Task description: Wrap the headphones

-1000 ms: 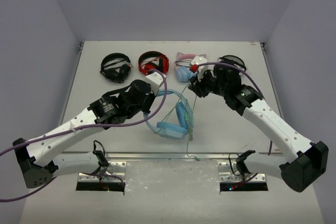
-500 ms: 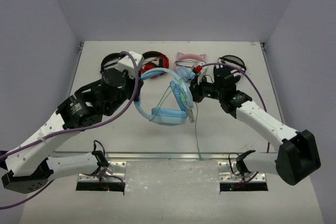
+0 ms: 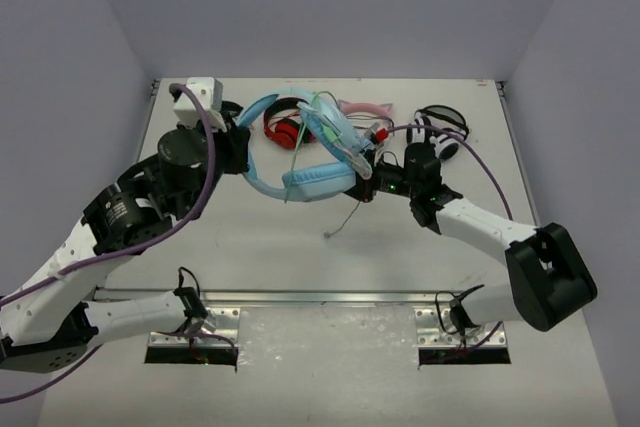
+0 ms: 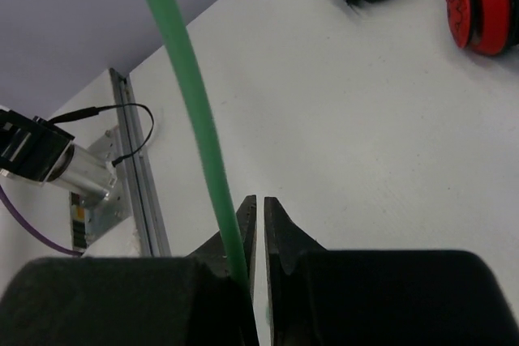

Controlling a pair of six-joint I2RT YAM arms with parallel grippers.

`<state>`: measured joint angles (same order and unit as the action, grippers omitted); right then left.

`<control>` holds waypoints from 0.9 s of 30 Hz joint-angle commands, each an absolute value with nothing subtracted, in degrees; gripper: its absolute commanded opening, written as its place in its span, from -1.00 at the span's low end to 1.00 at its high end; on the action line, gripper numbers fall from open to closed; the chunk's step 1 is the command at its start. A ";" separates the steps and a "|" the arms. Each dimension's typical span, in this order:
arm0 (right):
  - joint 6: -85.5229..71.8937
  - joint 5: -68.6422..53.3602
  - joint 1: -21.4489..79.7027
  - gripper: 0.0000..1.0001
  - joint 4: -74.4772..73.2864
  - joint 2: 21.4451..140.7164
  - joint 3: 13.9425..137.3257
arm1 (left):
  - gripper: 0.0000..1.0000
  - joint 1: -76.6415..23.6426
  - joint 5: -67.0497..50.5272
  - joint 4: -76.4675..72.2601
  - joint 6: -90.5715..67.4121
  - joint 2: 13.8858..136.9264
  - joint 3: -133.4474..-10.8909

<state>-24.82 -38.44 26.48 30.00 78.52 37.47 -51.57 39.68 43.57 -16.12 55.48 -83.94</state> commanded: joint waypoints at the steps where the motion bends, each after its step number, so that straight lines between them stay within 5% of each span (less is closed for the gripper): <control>1: -29.70 -39.82 27.33 -0.84 39.54 78.75 33.93 | -0.99 -51.94 49.73 30.51 -24.43 54.93 -88.77; 6: -31.82 -39.38 29.53 -0.97 44.82 79.72 31.20 | -0.99 -51.86 52.12 27.51 -25.66 62.48 -91.49; 12: -29.19 -33.24 37.07 -0.89 40.88 77.70 31.90 | -0.99 -48.44 52.11 25.58 -29.35 69.25 -97.02; 19: -21.37 -20.84 48.50 -0.97 27.36 71.73 34.71 | -0.99 -42.11 51.51 30.05 -33.48 77.06 -105.37; 27: -15.21 -16.00 57.38 -0.97 9.61 71.19 44.99 | -0.99 -34.90 49.49 29.80 -37.43 79.45 -100.12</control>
